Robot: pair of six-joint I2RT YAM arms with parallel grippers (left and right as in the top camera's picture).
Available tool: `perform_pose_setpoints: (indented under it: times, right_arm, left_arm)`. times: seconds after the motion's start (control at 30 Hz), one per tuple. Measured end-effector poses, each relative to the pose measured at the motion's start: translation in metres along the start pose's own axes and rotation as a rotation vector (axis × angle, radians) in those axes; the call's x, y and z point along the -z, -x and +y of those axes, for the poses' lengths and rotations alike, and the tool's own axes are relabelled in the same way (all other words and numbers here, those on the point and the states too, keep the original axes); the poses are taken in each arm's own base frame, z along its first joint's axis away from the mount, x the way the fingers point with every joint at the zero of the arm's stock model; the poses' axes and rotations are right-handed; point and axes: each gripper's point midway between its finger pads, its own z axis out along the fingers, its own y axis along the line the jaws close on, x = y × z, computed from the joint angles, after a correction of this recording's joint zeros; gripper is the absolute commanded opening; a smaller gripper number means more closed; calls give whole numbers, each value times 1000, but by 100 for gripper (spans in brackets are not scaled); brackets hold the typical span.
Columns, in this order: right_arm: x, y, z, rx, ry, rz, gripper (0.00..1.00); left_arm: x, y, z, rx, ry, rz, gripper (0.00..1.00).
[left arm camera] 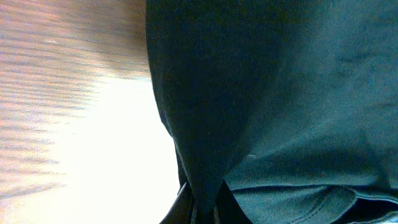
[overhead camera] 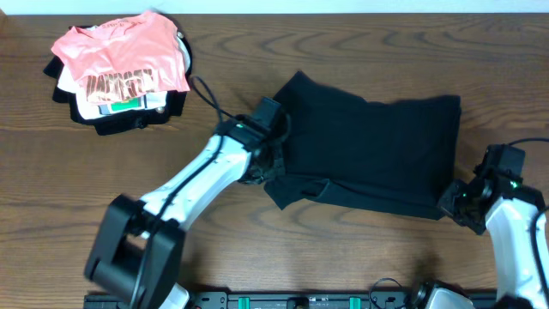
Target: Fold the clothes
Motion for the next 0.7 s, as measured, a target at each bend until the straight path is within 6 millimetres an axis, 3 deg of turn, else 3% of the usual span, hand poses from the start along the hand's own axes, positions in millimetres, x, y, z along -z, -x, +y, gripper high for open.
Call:
perform_pose_setpoints:
  times: [0.17, 0.47, 0.57, 0.7]
  right_arm:
    - [13, -11, 0, 21, 22, 8, 1]
    - [15, -18, 5, 27, 51, 30, 1]
    - [15, -5, 10, 35, 72, -20, 1]
    - [18, 21, 20, 42, 115, -128, 1]
  left_arm:
    - [17, 2, 11, 2, 4, -13, 6]
    - [22, -11, 29, 3, 77, 27, 6]
    - [22, 2, 23, -6, 57, -33, 6]
    - [25, 37, 5, -25, -1, -183, 6]
